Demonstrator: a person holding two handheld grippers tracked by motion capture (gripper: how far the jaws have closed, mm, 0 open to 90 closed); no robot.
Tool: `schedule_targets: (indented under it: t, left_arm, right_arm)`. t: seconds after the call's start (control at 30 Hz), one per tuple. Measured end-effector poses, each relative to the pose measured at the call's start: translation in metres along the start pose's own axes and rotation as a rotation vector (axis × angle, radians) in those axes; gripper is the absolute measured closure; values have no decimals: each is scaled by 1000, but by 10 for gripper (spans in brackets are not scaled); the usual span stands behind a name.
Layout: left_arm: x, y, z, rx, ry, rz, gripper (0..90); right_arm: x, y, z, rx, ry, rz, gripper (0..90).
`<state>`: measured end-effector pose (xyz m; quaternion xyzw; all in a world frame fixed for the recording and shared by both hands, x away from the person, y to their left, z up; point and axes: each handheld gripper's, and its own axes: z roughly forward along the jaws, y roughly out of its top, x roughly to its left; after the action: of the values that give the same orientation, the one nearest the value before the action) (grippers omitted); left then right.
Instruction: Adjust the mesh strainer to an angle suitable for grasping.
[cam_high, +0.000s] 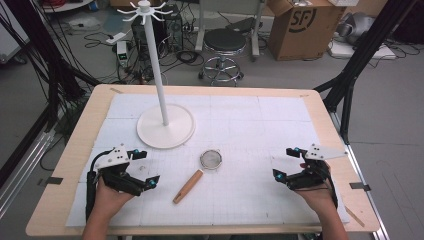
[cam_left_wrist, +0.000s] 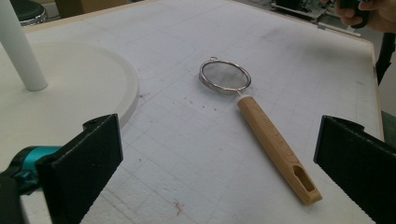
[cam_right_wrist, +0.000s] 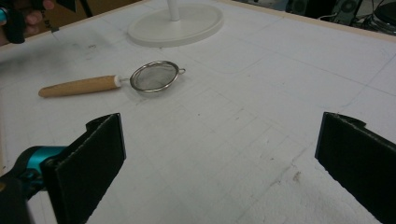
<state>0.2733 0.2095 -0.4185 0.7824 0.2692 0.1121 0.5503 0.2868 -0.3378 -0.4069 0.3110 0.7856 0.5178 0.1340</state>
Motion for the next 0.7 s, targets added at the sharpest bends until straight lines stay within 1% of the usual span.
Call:
schedule_targets:
  t: [0.13,0.17,0.23,0.3,0.37,0.4,0.47,0.67,0.7]
  left_arm:
    - [-1,0,0,-1,4,-3,17]
    - [-2,0,0,-3,-3,0,17]
    - [-3,1,0,-1,-2,2,17]
    - [-5,0,-1,-4,-13,7,17]
    - [-6,0,-2,-6,-12,6,17]
    - [-6,0,-2,-10,-15,7,17]
    - [-6,1,-2,-15,-10,3,17]
    - [-10,3,4,4,-14,7,17]
    - [-12,5,9,16,-15,12,17]
  right_arm:
    - [-1,-1,1,8,-10,4,5]
    - [-1,-1,1,11,-9,5,5]
    - [0,-2,0,16,-17,4,5]
    - [0,-3,-1,10,-16,14,5]
    - [0,-5,-1,11,-25,19,5]
    - [1,-5,-1,16,-21,26,5]
    - [1,-5,-1,16,-27,18,5]
    - [0,-5,0,23,-23,22,5]
    - [0,-5,0,22,-24,20,5]
